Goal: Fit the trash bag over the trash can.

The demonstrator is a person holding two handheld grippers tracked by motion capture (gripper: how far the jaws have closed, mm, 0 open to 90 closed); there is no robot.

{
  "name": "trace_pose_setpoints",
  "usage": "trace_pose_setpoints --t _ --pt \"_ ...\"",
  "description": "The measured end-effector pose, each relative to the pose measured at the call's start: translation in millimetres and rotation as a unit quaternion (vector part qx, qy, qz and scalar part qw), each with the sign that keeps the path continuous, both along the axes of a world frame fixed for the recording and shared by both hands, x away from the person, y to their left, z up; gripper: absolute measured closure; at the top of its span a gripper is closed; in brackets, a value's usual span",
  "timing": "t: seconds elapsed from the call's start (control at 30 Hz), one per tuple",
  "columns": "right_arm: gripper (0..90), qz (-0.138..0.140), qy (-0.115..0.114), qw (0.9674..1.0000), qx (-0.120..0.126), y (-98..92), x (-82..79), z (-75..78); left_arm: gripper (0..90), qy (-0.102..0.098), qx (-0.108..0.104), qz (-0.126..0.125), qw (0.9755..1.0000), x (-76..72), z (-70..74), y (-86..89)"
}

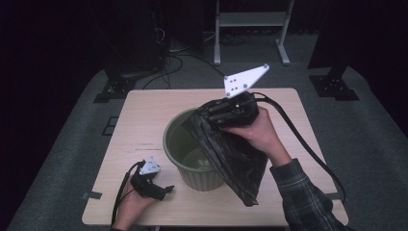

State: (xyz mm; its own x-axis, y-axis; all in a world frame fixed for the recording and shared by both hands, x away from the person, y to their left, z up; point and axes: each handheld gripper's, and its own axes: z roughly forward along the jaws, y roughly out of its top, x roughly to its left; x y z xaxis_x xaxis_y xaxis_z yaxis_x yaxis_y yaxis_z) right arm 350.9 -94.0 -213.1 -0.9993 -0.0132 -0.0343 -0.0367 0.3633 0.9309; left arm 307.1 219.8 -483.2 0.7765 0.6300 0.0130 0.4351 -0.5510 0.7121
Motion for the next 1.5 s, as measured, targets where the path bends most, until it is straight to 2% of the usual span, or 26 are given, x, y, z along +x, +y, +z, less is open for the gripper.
trace_pose_setpoints --t 0.13,0.17,0.2,0.23,0.33,0.37,0.57,0.63,0.83,1.03,1.13,1.2,1.23,1.4,1.5 --pt "87.5 0.006 -0.003 1.0 0.002 13.7 4.9 4.3 0.0 0.0 0.0 0.0 1.0 0.0 0.0 0.0" --pt "87.5 0.009 -0.003 1.0 -0.001 23.4 7.9 6.9 0.0 0.0 0.0 0.0 1.0 0.0 0.0 0.0" --pt "87.5 0.009 -0.003 1.0 -0.001 23.4 7.9 6.9 0.0 0.0 0.0 0.0 1.0 0.0 0.0 0.0" --pt "87.5 0.015 -0.002 0.9999 0.003 32.8 10.6 9.4 0.0 0.001 -0.001 0.001 1.0 -0.1 0.0 -0.1" --pt "87.5 0.021 -0.002 0.9997 0.009 42.0 12.8 11.4 0.0 0.0 -0.001 0.0 1.0 -0.2 -0.1 -0.1" --pt "87.5 0.026 -0.003 0.9996 0.008 51.4 14.5 13.5 0.0 0.0 0.0 -0.001 1.0 -0.1 0.0 0.0" --pt "87.3 0.04 0.003 0.999 0.022 71.9 21.2 19.1 0.0 0.0 -0.002 0.001 1.0 -0.3 -0.2 -0.3" --pt "87.2 0.04 0.001 0.999 0.02 74.2 22.5 17.4 0.0 0.0 -0.001 0.0 1.0 -0.2 -0.1 -0.2" --pt "87.0 0.036 0.015 0.999 0.023 69.4 27.4 8.7 0.0 0.0 0.0 -0.001 1.0 -0.1 0.0 0.0" --pt "86.6 0.041 0.03 0.9981 0.037 78.0 37.2 10.5 0.0 0.0 -0.002 0.0 1.0 -0.2 -0.2 -0.2" --pt "86.3 0.04 0.031 0.9982 0.033 79.4 37.8 8.5 0.0 0.0 -0.001 0.0 1.0 -0.1 -0.1 -0.2" --pt "85.7 0.037 0.03 0.9986 0.026 78.6 37.6 4.4 0.0 0.0 0.0 -0.002 1.0 -0.1 0.0 0.0" --pt "85.4 0.034 0.037 0.9984 0.026 75.2 38.3 -0.1 0.0 0.0 -0.001 -0.001 1.0 -0.2 -0.1 -0.1" --pt "85.0 0.022 0.034 0.9991 0.014 66.5 36.9 -7.2 0.0 0.0 0.0 -0.002 1.0 0.0 0.1 0.0" --pt "84.2 0.001 0.028 0.9994 -0.02 55.3 34.2 -13.0 0.0 0.0 0.0 -0.002 1.0 0.0 0.0 0.0"
